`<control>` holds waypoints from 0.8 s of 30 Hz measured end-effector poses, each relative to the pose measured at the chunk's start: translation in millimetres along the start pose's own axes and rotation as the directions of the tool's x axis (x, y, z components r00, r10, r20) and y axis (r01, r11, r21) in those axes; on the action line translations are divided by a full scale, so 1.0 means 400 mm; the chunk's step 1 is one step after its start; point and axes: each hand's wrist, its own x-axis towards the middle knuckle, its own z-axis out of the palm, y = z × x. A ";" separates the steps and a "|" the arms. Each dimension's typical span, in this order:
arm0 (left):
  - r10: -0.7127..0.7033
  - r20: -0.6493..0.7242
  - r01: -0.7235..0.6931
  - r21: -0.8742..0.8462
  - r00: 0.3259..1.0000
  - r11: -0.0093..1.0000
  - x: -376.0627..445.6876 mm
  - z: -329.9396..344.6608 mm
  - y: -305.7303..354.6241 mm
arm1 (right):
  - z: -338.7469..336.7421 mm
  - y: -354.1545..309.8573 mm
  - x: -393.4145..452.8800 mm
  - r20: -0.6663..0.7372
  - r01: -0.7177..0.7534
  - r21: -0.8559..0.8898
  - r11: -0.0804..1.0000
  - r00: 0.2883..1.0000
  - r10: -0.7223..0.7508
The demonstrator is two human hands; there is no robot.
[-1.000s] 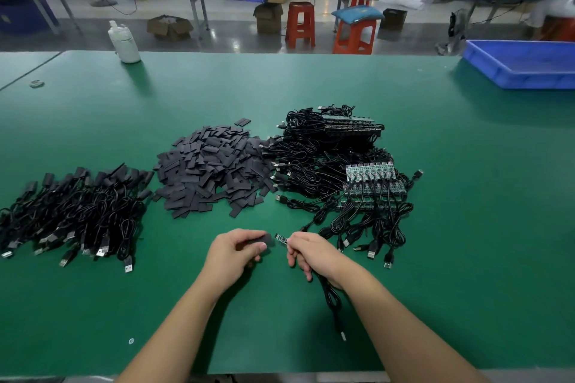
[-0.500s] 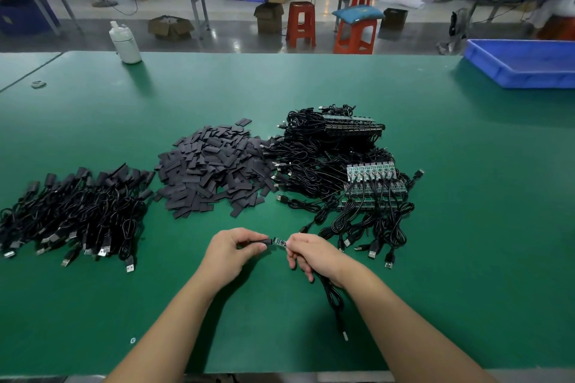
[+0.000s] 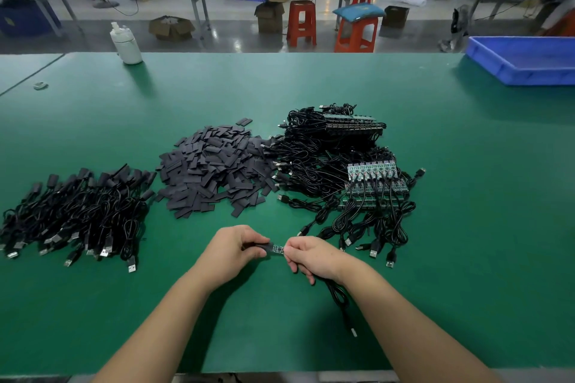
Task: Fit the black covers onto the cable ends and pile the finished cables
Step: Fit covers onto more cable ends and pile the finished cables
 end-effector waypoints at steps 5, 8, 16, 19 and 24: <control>0.038 0.037 -0.041 0.067 0.999 0.997 0.006 -0.016 0.009 | 0.002 -0.002 -0.001 -0.010 0.013 -0.024 1.000 1.000 -0.013; 0.009 0.021 -0.009 0.007 1.000 1.000 0.003 -0.015 0.008 | 0.001 -0.001 -0.001 -0.007 0.012 -0.028 1.000 1.000 -0.013; -0.017 0.010 0.017 -0.054 1.000 0.998 0.001 -0.010 0.004 | 0.000 -0.004 -0.003 -0.002 0.011 -0.008 1.000 1.000 -0.011; -0.066 0.036 0.070 -0.115 0.997 0.991 0.000 -0.009 0.001 | 0.000 -0.003 -0.003 0.000 0.014 -0.025 1.000 1.000 -0.014; -0.123 0.084 0.137 -0.200 0.989 0.970 -0.005 -0.003 0.004 | 0.003 0.005 0.002 0.002 0.023 -0.063 0.998 1.000 -0.023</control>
